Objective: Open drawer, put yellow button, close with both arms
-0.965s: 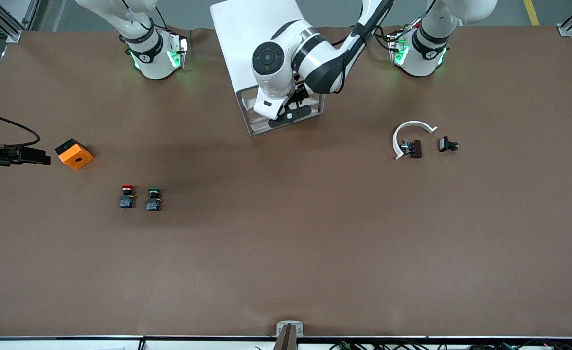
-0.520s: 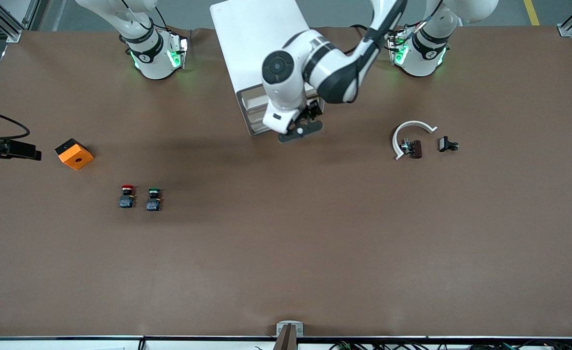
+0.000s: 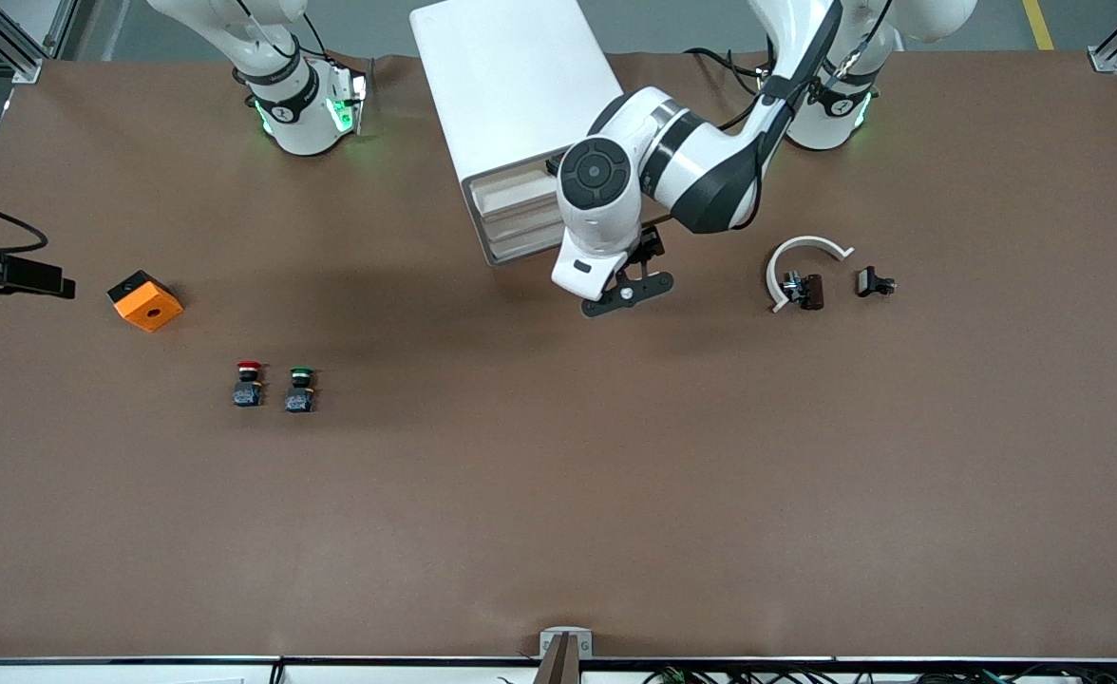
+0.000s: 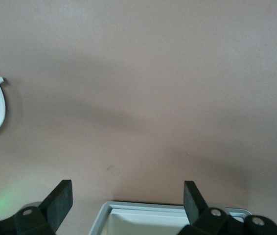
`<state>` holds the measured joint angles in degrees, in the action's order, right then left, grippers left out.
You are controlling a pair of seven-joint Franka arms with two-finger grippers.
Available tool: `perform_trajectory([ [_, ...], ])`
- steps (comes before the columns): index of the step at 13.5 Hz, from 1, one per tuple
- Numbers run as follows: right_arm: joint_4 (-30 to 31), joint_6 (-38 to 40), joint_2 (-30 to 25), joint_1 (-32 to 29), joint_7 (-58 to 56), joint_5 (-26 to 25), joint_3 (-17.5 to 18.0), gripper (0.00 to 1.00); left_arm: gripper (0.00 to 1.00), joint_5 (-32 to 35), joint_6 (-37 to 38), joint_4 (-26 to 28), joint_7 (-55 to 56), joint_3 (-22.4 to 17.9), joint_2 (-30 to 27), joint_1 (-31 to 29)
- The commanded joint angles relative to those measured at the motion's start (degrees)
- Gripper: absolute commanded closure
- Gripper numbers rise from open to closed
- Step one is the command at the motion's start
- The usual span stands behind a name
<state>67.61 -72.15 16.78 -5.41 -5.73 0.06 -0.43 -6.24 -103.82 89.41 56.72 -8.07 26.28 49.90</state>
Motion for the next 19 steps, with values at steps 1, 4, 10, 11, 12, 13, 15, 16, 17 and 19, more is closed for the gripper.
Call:
perform_trajectory([
  [1,-0.03,2.00,-2.10,-1.53,0.28,1.96,0.43,0.00,0.00,1.31,2.04,-0.47,-2.67,0.33,-3.59,-5.67],
  [4,0.32,3.86,-5.16,-2.68,-0.07,3.28,0.25,0.00,0.00,7.80,2.04,-1.69,-2.14,0.33,-6.41,-11.30],
  [10,1.99,2.98,-7.98,-0.75,0.46,1.54,0.34,0.00,0.00,11.84,11.07,-12.93,-16.25,0.42,-7.38,-26.94],
  [11,1.99,2.72,-8.07,0.04,0.46,0.92,0.08,0.00,0.00,14.21,12.05,-13.12,-18.99,0.51,-7.47,-28.00],
  [12,2.08,2.37,-8.16,1.61,0.46,0.13,-0.44,0.00,0.00,15.98,12.15,-13.12,-22.41,0.51,-8.26,-28.97],
  [13,2.43,1.93,-8.42,4.33,0.55,-0.49,-2.97,0.00,0.00,16.43,12.15,-13.12,-25.66,0.42,-9.22,-30.11],
  [15,4.88,0.00,-10.26,9.00,0.55,0.03,-8.43,0.00,0.00,16.00,12.24,-13.04,-30.94,0.60,-12.64,-33.53],
  [16,6.37,-0.88,-11.23,8.75,0.55,0.29,-8.45,0.00,0.00,15.65,12.50,-12.86,-33.14,0.77,-13.96,-35.64],
  [17,7.96,-1.93,-12.28,8.23,0.55,0.38,-8.27,0.00,0.00,15.64,14.06,-12.86,-34.56,0.86,-14.85,-36.88],
  [19,11.73,-4.13,-14.92,7.00,0.55,0.38,-7.13,0.00,0.00,15.12,17.32,-12.69,-37.01,0.77,-16.52,-38.11],
])
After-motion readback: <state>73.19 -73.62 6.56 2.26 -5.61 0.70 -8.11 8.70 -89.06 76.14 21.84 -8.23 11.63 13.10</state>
